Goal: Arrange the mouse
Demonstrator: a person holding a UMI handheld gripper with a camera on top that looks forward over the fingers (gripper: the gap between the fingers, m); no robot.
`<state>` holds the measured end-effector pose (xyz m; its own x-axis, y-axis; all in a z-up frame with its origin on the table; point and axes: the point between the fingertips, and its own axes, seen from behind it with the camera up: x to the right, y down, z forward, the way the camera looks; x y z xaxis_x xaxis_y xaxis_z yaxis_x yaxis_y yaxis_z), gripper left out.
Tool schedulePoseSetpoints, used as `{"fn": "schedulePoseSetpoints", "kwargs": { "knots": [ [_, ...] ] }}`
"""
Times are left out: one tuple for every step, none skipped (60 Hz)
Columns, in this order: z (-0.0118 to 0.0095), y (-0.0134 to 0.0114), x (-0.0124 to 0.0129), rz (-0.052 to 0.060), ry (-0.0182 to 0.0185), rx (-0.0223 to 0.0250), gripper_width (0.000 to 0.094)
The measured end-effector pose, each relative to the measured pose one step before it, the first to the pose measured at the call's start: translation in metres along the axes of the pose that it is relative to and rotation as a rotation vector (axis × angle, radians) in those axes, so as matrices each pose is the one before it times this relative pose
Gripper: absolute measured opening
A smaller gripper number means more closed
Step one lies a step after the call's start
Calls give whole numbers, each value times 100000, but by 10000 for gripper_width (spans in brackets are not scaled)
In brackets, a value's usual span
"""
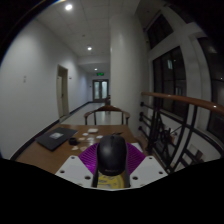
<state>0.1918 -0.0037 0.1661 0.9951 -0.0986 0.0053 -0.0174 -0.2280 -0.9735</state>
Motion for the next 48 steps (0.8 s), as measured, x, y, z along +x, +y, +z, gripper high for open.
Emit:
{"fn": "schedulePoseSetpoints", "kwargs": {
  "knots": [
    [-34,336,-1105,-229,-1259,-708,362],
    [108,518,-1117,-228,-1401,-1012,364],
    [133,695,-1081,-303,-1500,-1259,365],
    [221,855,-1046,-471,-1504,-1554,366],
    [291,992,-958,-484,-1395,-1853,369],
    [93,1786,-1080,-610,-1188,-1761,368],
    [968,662,-435,-302,-1204,-2579,369],
    [496,1196,-596,-625,-1002,-2767,367],
    [491,1129,-469,-597,-755,-2749,366],
    [491,1074,-348,-587,-445,-2413,368],
    [480,941,-246,-611,-252,-2004,368],
    [472,829,-226,-604,-160,-1753,367],
    [418,753,-163,-484,-92,-1395,367],
    [-466,985,-461,-516,89,-957,366],
    [847,720,-13,-652,510,-714,368],
    [352,479,62,-521,459,-809,370],
    [323,426,89,-360,522,-771,368],
    [271,400,108,-167,597,-756,368],
    [202,343,138,25,524,-674,368],
    [185,330,90,53,297,-670,369],
    [178,338,55,65,119,-807,369],
    [171,383,34,267,-63,-979,367],
    [148,441,42,528,-185,-1408,388],
    [-484,-90,67,1888,-832,774,394],
    [165,-210,31,1592,-394,904,418],
    [186,98,32,871,-175,-451,434],
    [101,88,34,451,-531,-492,444],
    [102,-100,-32,270,-688,108,460],
    [59,1,-6,-64,-756,-535,478],
    [23,77,9,-275,-727,-906,496],
    [-19,50,-12,-606,-871,-752,507],
    [-98,55,-66,-976,-1100,-810,538],
    [-230,147,-221,-1240,-987,-1072,593],
    [-207,109,4,-1251,-927,-1111,587],
    [-450,118,-29,-1514,-677,-1500,656],
    [-227,214,67,-1637,-492,-1467,725],
    [-334,191,106,-1881,-535,-1151,778],
    [-352,163,115,-2072,-568,-762,809],
    [-373,78,122,-1975,-624,-315,824],
    [-394,48,144,-1789,-448,-8,839],
    [-406,24,189,-1639,-294,65,848],
    [-441,46,213,-1268,-183,-35,852],
    [-477,139,326,-1162,-244,-80,853],
    [-457,149,225,-558,-152,-253,854],
    [-495,223,210,-457,-257,-387,855],
    [-475,188,170,-145,-373,-295,856],
    [-487,239,196,29,-540,-221,853],
    [-536,238,196,305,-639,-122,855]
  ]
}}
